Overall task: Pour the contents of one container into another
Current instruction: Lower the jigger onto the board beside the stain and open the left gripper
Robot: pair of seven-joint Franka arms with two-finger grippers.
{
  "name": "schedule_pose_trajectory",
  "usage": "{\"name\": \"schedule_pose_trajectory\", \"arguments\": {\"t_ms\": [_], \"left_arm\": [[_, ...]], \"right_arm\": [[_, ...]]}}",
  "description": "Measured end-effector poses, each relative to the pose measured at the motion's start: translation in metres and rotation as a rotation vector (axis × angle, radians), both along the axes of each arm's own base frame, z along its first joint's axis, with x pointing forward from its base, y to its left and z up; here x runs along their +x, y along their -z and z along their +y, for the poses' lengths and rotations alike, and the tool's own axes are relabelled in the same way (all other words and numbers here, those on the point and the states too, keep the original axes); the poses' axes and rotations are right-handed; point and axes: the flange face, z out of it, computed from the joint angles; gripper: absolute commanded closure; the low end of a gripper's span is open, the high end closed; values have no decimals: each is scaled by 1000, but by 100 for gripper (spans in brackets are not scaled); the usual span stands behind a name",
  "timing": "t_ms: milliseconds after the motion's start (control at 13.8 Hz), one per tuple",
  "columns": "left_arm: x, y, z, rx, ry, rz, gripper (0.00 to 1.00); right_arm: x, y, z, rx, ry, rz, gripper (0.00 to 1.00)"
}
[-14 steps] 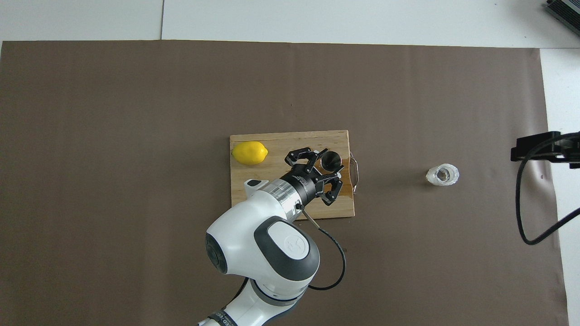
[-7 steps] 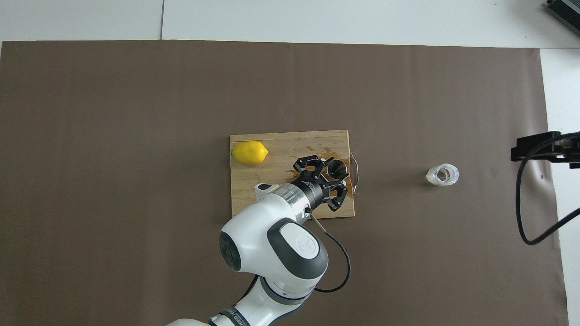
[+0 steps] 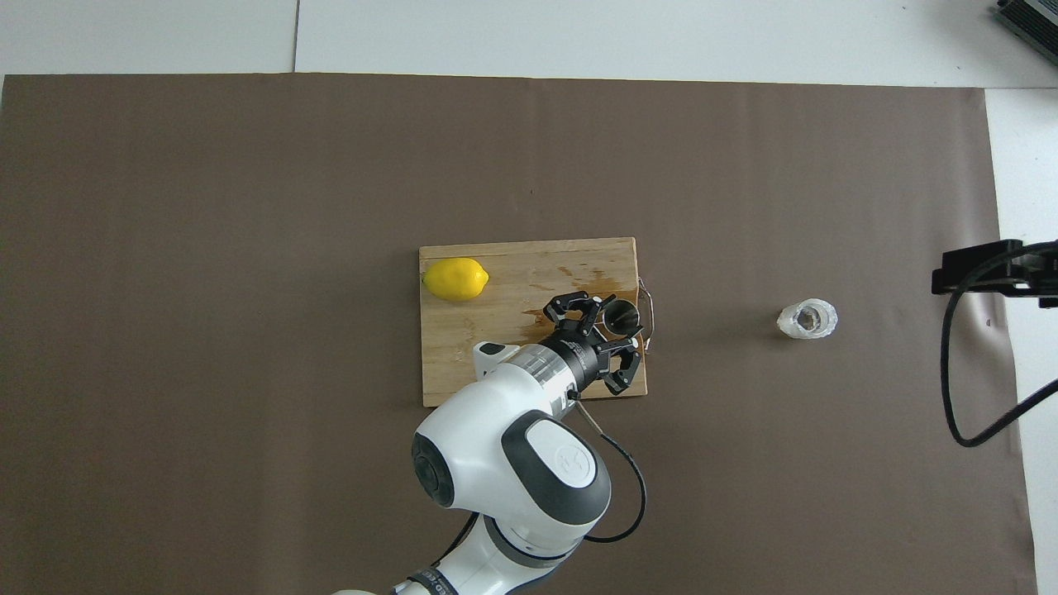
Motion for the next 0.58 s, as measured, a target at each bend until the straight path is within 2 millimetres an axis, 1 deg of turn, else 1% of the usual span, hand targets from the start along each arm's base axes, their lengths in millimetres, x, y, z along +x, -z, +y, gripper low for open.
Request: {"name": "schedule_pose_trajectory", "arguments": {"t_ms": [145, 435, 507, 579], "left_arm": [[1, 0, 1, 1, -2, -1, 0], [5, -1, 5, 7, -17, -8, 0], [7, -5, 6, 11, -26, -19, 0], [10, -14, 8, 9, -37, -38, 0]], "right_arm": [[0, 0, 0, 0, 0, 0, 0], [0, 0, 0, 0, 0, 0, 0], [0, 0, 0, 0, 0, 0, 0], [0, 0, 0, 0, 0, 0, 0]]}}
